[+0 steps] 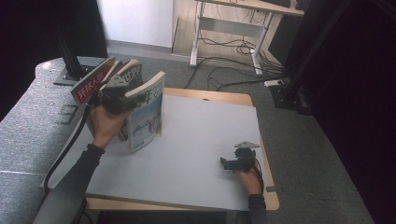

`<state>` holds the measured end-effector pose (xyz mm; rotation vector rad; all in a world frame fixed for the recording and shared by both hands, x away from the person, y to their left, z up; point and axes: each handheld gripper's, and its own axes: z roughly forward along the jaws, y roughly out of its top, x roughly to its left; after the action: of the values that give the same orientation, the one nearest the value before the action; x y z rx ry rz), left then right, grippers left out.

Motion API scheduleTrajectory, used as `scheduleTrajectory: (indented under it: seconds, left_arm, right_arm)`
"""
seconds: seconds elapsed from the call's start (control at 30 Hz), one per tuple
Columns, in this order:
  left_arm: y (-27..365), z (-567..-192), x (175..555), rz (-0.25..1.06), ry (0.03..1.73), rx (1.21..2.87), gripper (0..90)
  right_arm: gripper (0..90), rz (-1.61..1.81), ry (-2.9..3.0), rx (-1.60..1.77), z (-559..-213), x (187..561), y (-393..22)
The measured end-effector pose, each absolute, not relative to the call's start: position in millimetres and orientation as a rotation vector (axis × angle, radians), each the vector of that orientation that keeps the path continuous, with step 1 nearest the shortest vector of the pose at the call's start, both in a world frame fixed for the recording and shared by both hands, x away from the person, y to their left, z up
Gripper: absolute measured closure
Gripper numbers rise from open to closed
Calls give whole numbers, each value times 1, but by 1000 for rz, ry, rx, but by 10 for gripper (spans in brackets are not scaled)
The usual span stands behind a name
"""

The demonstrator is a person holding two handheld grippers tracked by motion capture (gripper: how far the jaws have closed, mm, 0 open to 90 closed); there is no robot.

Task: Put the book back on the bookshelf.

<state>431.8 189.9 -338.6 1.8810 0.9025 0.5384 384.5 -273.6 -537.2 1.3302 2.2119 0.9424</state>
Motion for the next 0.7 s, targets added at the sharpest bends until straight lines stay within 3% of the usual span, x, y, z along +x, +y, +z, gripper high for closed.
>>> scheduleTrajectory:
  seconds: [0.7]
  left_arm:
    - [174, -343, 452, 575, 903, 1860, 736]
  right_arm:
    - [0, 944, 2209, 1329, -537, 385, -274]
